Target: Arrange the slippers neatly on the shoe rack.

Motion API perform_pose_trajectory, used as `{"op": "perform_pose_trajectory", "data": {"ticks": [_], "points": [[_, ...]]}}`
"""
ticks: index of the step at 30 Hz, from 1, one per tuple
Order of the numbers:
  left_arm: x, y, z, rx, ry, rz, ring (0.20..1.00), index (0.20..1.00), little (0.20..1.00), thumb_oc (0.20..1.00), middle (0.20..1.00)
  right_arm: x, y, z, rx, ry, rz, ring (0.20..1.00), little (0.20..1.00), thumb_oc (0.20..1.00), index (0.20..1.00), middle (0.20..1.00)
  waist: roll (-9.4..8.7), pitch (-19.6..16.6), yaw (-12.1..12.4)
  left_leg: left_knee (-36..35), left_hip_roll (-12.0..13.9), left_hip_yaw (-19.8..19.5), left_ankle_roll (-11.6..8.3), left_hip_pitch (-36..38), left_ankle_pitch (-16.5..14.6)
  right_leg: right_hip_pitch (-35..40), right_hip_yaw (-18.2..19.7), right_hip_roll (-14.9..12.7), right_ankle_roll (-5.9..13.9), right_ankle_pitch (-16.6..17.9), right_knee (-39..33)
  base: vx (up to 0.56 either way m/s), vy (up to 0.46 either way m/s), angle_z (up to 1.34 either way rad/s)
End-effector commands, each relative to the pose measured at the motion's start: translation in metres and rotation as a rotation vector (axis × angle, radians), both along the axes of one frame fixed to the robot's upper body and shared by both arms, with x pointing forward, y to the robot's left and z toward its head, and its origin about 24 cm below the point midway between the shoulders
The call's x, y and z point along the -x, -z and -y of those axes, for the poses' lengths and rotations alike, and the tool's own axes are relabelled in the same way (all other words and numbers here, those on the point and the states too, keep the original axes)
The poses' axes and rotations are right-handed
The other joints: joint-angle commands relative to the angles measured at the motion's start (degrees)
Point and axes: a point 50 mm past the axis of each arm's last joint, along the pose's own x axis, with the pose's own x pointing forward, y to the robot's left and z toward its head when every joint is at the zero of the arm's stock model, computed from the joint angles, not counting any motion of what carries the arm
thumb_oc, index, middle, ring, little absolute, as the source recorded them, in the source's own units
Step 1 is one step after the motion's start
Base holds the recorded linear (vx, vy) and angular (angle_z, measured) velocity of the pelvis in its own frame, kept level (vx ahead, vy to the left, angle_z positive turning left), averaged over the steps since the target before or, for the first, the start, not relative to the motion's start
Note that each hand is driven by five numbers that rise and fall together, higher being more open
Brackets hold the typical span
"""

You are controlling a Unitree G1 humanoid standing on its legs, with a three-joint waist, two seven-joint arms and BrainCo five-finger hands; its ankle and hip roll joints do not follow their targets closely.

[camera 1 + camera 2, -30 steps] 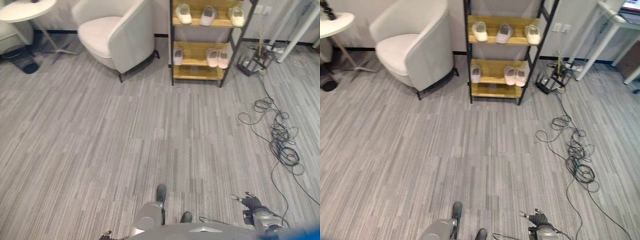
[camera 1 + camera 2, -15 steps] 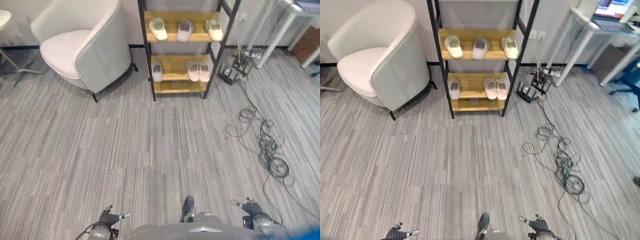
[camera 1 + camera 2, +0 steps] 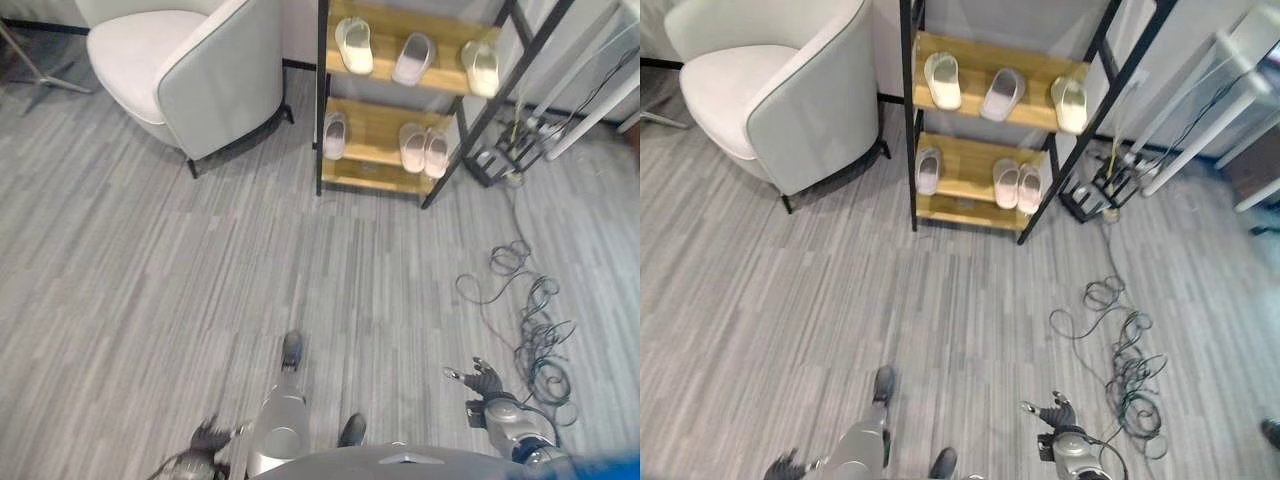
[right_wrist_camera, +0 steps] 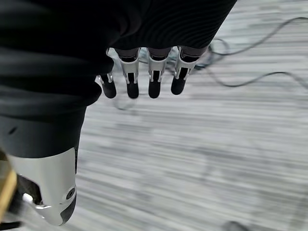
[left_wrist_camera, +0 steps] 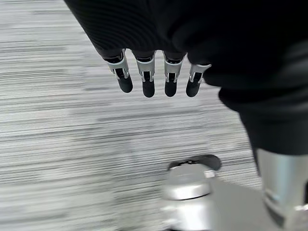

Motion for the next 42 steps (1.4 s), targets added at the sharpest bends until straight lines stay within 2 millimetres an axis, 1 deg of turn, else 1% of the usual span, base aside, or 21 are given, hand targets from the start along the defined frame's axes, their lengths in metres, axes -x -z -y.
{"op": "perform_pose_trajectory", "data": {"ticks": [1, 3, 5, 6, 7, 14, 15, 16, 17, 18, 19, 20, 21, 22, 23, 28, 30, 35, 39, 40, 42], "points": [[-0.029, -0.005, -0.003, -0.035, 0.057, 0.072, 1.000, 1.000, 1.000, 1.000, 1.000, -0.010, -0.008, 0.014, 0.046, -0.012, 0.046, 1.000, 1.000, 1.000, 1.000, 1.000, 2.44, -1.0, 0.0, 3.4, -1.2, -0.1, -0.56, 2.7, -7.2, -6.0, 2.1, -0.8, 4.21, 11.6, -0.8, 0.28, 0.328, -0.06], [-0.030, -0.007, -0.005, -0.043, 0.070, 0.076, 1.000, 1.000, 1.000, 1.000, 1.000, -0.011, -0.009, 0.014, 0.045, -0.020, 0.049, 1.000, 1.000, 1.000, 1.000, 1.000, 3.72, -1.2, -0.8, 3.9, -1.9, 1.7, 0.67, 5.2, -8.9, -7.7, 2.5, -3.0, 6.77, 12.1, 4.8, 0.27, 0.333, -0.18], [-0.033, -0.008, -0.006, -0.044, 0.072, 0.084, 1.000, 1.000, 1.000, 1.000, 1.000, -0.011, -0.009, 0.016, 0.044, -0.016, 0.051, 1.000, 1.000, 1.000, 1.000, 1.000, 4.30, -1.2, -1.3, 4.1, -2.2, 2.0, 1.21, 5.6, -9.3, -9.0, 2.8, -4.2, 7.27, 13.3, 7.7, 0.24, 0.227, -0.74], [-0.042, -0.010, -0.008, -0.062, 0.119, 0.105, 1.000, 1.000, 1.000, 1.000, 1.000, -0.011, -0.010, 0.020, 0.057, -0.003, 0.050, 1.000, 1.000, 1.000, 1.000, 1.000, 7.05, -0.7, -3.5, 3.6, -3.0, 1.6, 2.20, 9.5, -11.4, -11.3, 1.9, -6.5, 5.82, 12.5, 8.7, 0.50, 0.294, -0.63], [-0.047, -0.010, -0.004, -0.057, 0.125, 0.122, 1.000, 1.000, 1.000, 1.000, 1.000, -0.012, -0.012, 0.023, 0.071, -0.007, 0.052, 1.000, 1.000, 1.000, 1.000, 1.000, 7.54, -0.7, -3.7, 3.7, -3.8, 1.0, 2.81, 10.3, -12.7, -10.9, 1.8, -7.3, 5.50, 12.6, 5.4, 0.46, 0.239, -0.07], [-0.042, -0.006, 0.003, -0.045, 0.113, 0.104, 1.000, 1.000, 1.000, 1.000, 1.000, -0.020, -0.017, 0.023, 0.077, -0.026, 0.083, 1.000, 1.000, 1.000, 1.000, 1.000, 8.41, -1.6, -5.5, 5.5, -4.4, -0.5, 3.23, 13.8, -17.1, -14.2, 5.4, -7.2, 6.09, 16.0, 2.4, 0.32, -0.177, 0.09], [-0.039, -0.006, 0.001, -0.042, 0.095, 0.106, 1.000, 1.000, 1.000, 1.000, 1.000, -0.024, -0.018, 0.019, 0.081, -0.078, 0.098, 1.000, 1.000, 1.000, 1.000, 1.000, 7.23, -1.2, -5.0, 9.3, -1.6, -1.2, 1.35, 14.7, -17.6, -13.1, 2.2, -4.9, 4.56, 15.0, 1.5, 0.37, -0.716, -0.09], [-0.054, -0.009, 0.005, -0.035, 0.110, 0.155, 1.000, 1.000, 1.000, 1.000, 1.000, -0.033, -0.022, 0.012, 0.089, -0.125, 0.135, 1.000, 1.000, 1.000, 1.000, 1.000, 5.56, 0.7, -3.8, 20.5, 2.9, 0.3, -1.10, 9.1, -12.2, -10.1, -0.1, -2.6, 2.52, 13.3, -0.8, 0.39, -0.857, 0.27], [-0.062, -0.011, 0.007, -0.034, 0.121, 0.177, 1.000, 1.000, 1.000, 1.000, 1.000, -0.039, -0.025, 0.009, 0.089, -0.136, 0.154, 1.000, 1.000, 1.000, 1.000, 1.000, 4.33, 1.6, -3.4, 26.7, 4.9, 2.1, -0.80, 5.6, -10.2, -9.4, -0.6, -2.3, 1.57, 12.9, -1.3, 0.19, -0.549, 0.73], [-0.068, -0.012, 0.007, -0.032, 0.135, 0.190, 1.000, 1.000, 1.000, 1.000, 1.000, -0.040, -0.026, 0.010, 0.088, -0.130, 0.163, 1.000, 1.000, 1.000, 1.000, 1.000, 4.41, 2.2, -3.2, 31.2, 7.2, 2.8, -1.01, 4.1, -12.1, -8.6, -0.3, -1.2, 1.29, 11.6, -1.3, 0.23, -0.258, 0.71], [-0.078, -0.013, 0.013, -0.015, 0.165, 0.213, 1.000, 1.000, 1.000, 1.000, 1.000, -0.046, -0.030, 0.011, 0.086, -0.113, 0.185, 1.000, 1.000, 1.000, 1.000, 1.000, 3.96, 2.5, -3.3, 28.3, 4.9, 4.1, -0.33, 0.9, -16.0, -9.3, 0.1, -2.0, 1.74, 11.6, -1.3, 0.28, -0.081, 0.30], [-0.077, -0.012, 0.016, -0.006, 0.167, 0.213, 1.000, 1.000, 1.000, 1.000, 1.000, -0.047, -0.031, 0.013, 0.087, -0.103, 0.192, 1.000, 1.000, 1.000, 1.000, 1.000, 3.98, 1.9, -3.6, 24.5, 4.1, 4.3, -0.01, 1.2, -16.9, -9.6, -0.1, -2.5, 2.37, 11.6, -1.3, 0.36, 0.107, 0.12], [-0.071, -0.011, 0.014, -0.005, 0.175, 0.187, 1.000, 1.000, 1.000, 1.000, 1.000, -0.074, -0.050, 0.017, 0.096, -0.082, 0.276, 1.000, 1.000, 1.000, 1.000, 1.000, 3.71, 0.0, -4.1, 12.3, 3.5, 4.0, -1.06, -1.6, -9.8, -10.8, 0.5, -3.1, 3.34, 11.4, -1.3, 0.43, 0.309, 0.11], [-0.062, -0.012, 0.002, -0.021, 0.082, 0.179, 1.000, 1.000, 1.000, 1.000, 1.000, -0.052, -0.043, 0.005, 0.071, -0.182, 0.285, 1.000, 1.000, 1.000, 1.000, 1.000, 3.81, 0.3, -3.2, 5.2, 2.9, -0.9, -1.57, -2.7, -5.7, -9.7, 2.4, -1.5, 3.41, 10.7, -1.3, 0.50, 0.408, -0.04], [-0.054, -0.010, -0.002, -0.033, 0.037, 0.160, 1.000, 1.000, 1.000, 1.000, 1.000, -0.050, -0.043, 0.000, 0.058, -0.190, 0.298, 1.000, 1.000, 1.000, 1.000, 1.000, 4.25, 0.6, -3.1, 2.6, 2.0, -1.9, -1.71, -0.5, -5.4, -8.8, 2.5, -1.5, 3.52, 10.8, -1.3, 0.42, 0.391, -0.15], [-0.050, -0.013, -0.011, -0.058, -0.004, 0.166, 1.000, 1.000, 1.000, 1.000, 1.000, -0.037, -0.032, -0.016, 0.027, -0.232, 0.250, 1.000, 1.000, 1.000, 1.000, 1.000, 4.82, -1.0, -3.3, 1.9, -3.2, -0.8, 0.59, 4.7, -8.5, -7.3, 3.0, -5.7, 5.91, 13.8, -1.3, 0.36, 0.489, -0.69], [-0.045, -0.013, -0.015, -0.075, 0.005, 0.149, 1.000, 1.000, 1.000, 1.000, 1.000, -0.036, -0.031, -0.023, 0.011, -0.263, 0.252, 1.000, 1.000, 1.000, 1.000, 1.000, 6.03, -0.5, -4.3, 3.3, -4.1, 0.6, 2.23, 6.4, -10.1, -8.8, 4.1, -8.2, 6.81, 14.5, 4.9, 0.19, 0.376, 0.41], [-0.043, -0.010, -0.005, -0.055, 0.013, 0.156, 1.000, 1.000, 1.000, 1.000, 1.000, -0.057, -0.046, -0.042, 0.008, -0.401, 0.342, 1.000, 1.000, 1.000, 1.000, 1.000, 6.64, 0.6, -2.4, 5.5, -4.9, -2.7, 1.85, 8.6, -11.8, -12.0, 2.7, -4.3, 5.14, 12.8, 3.4, 0.12, -0.061, 0.44], [-0.052, -0.010, 0.002, -0.041, 0.047, 0.184, 1.000, 1.000, 1.000, 1.000, 1.000, -0.063, -0.048, -0.062, -0.025, -0.482, 0.358, 1.000, 1.000, 1.000, 1.000, 1.000, 5.58, 1.2, -2.9, 7.6, -3.2, -1.4, -0.03, 7.4, -12.0, -9.7, -1.3, -2.8, 4.22, 12.3, -0.8, -0.01, -0.264, 1.43], [-0.064, -0.012, 0.006, -0.038, 0.071, 0.210, 1.000, 1.000, 1.000, 1.000, 1.000, -0.064, -0.049, -0.065, -0.017, -0.511, 0.362, 1.000, 1.000, 1.000, 1.000, 1.000, 5.56, 1.4, -5.2, 11.8, -0.1, 3.1, -1.18, 4.9, -12.9, -8.9, -1.9, -2.9, 4.05, 11.4, -1.3, -0.14, -0.138, 0.96], [-0.064, -0.011, 0.008, -0.030, 0.067, 0.216, 1.000, 1.000, 1.000, 1.000, 1.000, -0.068, -0.052, -0.072, -0.009, -0.574, 0.379, 1.000, 1.000, 1.000, 1.000, 1.000, 4.94, 2.1, -4.6, 14.4, 1.7, 3.3, -1.16, 3.0, -12.6, -9.0, -1.7, -3.4, 3.29, 12.2, -1.3, -0.12, 0.005, 0.42]]}}
